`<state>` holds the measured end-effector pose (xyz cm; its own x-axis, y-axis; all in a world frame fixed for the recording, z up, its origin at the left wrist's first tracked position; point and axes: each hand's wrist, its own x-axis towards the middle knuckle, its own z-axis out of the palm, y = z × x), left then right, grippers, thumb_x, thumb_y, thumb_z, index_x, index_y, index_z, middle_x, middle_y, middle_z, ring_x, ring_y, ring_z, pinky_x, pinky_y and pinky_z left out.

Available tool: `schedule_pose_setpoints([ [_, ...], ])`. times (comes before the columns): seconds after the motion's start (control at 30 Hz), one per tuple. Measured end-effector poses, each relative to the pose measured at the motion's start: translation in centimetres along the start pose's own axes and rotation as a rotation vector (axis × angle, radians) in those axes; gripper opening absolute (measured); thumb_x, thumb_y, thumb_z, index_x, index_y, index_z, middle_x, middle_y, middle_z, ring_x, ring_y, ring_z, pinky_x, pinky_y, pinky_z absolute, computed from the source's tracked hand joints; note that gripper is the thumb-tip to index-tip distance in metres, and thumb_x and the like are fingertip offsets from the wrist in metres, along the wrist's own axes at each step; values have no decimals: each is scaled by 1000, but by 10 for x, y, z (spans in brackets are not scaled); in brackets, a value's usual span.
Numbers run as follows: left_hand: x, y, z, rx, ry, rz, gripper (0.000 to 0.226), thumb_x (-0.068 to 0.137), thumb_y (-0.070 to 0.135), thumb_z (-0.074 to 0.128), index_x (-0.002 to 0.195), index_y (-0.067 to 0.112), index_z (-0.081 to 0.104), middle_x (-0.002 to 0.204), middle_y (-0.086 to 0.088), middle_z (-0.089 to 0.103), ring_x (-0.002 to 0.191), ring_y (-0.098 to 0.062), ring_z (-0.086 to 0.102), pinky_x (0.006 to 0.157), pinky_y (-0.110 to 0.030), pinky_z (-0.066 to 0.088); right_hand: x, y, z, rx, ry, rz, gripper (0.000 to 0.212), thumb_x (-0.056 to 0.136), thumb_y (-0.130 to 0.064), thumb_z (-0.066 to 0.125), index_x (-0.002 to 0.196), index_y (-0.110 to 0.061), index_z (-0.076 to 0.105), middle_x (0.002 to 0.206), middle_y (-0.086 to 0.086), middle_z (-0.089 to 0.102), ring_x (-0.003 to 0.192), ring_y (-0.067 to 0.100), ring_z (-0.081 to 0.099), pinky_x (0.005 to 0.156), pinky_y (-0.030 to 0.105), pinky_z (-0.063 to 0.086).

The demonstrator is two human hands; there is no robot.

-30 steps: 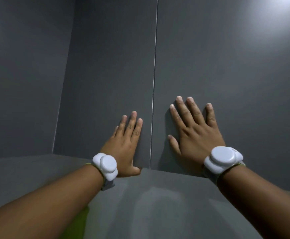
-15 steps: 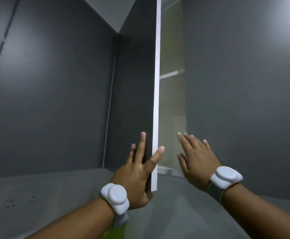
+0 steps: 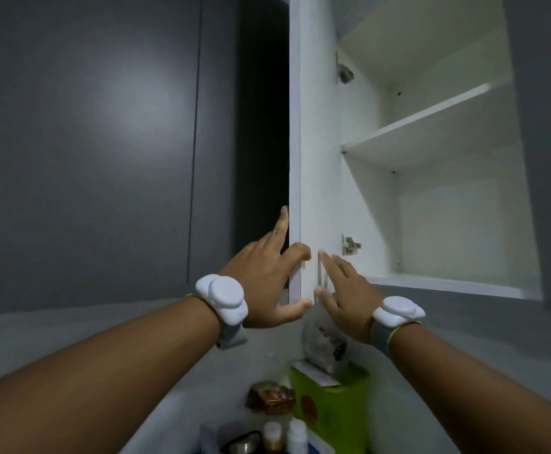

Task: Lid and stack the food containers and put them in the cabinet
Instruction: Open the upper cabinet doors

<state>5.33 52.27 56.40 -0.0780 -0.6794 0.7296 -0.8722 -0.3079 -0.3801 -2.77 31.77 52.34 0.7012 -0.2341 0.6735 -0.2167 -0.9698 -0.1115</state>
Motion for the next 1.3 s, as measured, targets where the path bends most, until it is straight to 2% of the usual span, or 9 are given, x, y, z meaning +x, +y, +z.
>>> schedule_pose_setpoints([
  [0.17, -17, -50, 18, 13, -61, -119, 71, 76, 62, 59, 133, 30, 32, 161, -5, -17, 131, -30, 46, 101, -35, 46, 33, -10, 40, 26, -55, -31, 81, 95, -64, 37, 150, -47, -19, 167, -1, -5, 151, 28, 18, 118, 45, 27],
  [0.37, -19, -92, 38, 151, -27, -208, 73, 80, 51, 57, 140, 18, 32, 161, -10, -22, 151, -33, 3, 113, -50, 32, 73, 2, 69, -20, -40, -68, 76, 95, -65, 35, 151, -47, -13, 166, -3, -7, 150, 28, 20, 116, 46, 31],
  [0.47, -15, -108, 43, 345, -74, -211, 68, 82, 51, 53, 138, 16, 37, 162, -11, -13, 151, -32, -6, 116, -50, 24, 92, 11, 89, -25, -25, -90, 74, 94, -66, 34, 152, -47, -8, 166, -3, -4, 149, 28, 22, 115, 45, 33],
  [0.57, -12, -118, 50, 475, -143, -235, 67, 82, 55, 49, 136, 16, 40, 163, -11, 3, 151, -33, 0, 120, -48, 13, 104, 20, 104, -44, 38, -131, 73, 94, -63, 36, 152, -47, -5, 164, -1, 6, 142, 31, 32, 108, 44, 41],
  [0.67, -10, -119, 53, 561, -112, -225, 65, 78, 57, 50, 128, 16, 47, 159, -12, 22, 146, -38, 17, 118, -52, 17, 112, 29, 111, -48, 144, -178, 70, 95, -60, 40, 153, -46, 3, 157, 1, 18, 130, 30, 40, 97, 42, 47],
  [0.77, -5, -117, 57, 615, -74, -234, 64, 73, 57, 52, 121, 15, 53, 151, -13, 35, 138, -40, 30, 115, -53, 19, 115, 36, 109, -39, 140, -214, 69, 94, -59, 42, 152, -46, 7, 154, -1, 21, 127, 29, 42, 94, 42, 49],
  [0.9, 3, -107, 68, 617, 4, -238, 59, 70, 57, 52, 112, 15, 57, 144, -12, 43, 132, -39, 35, 112, -55, 21, 108, 45, 97, -14, 81, -236, 70, 94, -58, 44, 153, -44, 8, 156, -2, 21, 130, 28, 43, 97, 44, 49],
  [1.07, 27, -85, 83, 415, -19, -124, 53, 76, 55, 49, 112, 18, 57, 140, -9, 48, 130, -36, 38, 105, -50, 26, 75, 62, 64, -130, 61, -187, 74, 94, -56, 45, 155, -40, 7, 157, 1, 22, 133, 29, 43, 99, 47, 48],
  [1.3, 35, -34, 130, 111, -12, -5, 52, 77, 58, 44, 106, 18, 59, 121, -11, 61, 113, -38, 51, 94, -48, 38, -13, 79, 22, -221, 23, 77, 72, 96, -53, 47, 156, -31, 15, 149, 9, 37, 127, 33, 49, 99, 45, 45],
])
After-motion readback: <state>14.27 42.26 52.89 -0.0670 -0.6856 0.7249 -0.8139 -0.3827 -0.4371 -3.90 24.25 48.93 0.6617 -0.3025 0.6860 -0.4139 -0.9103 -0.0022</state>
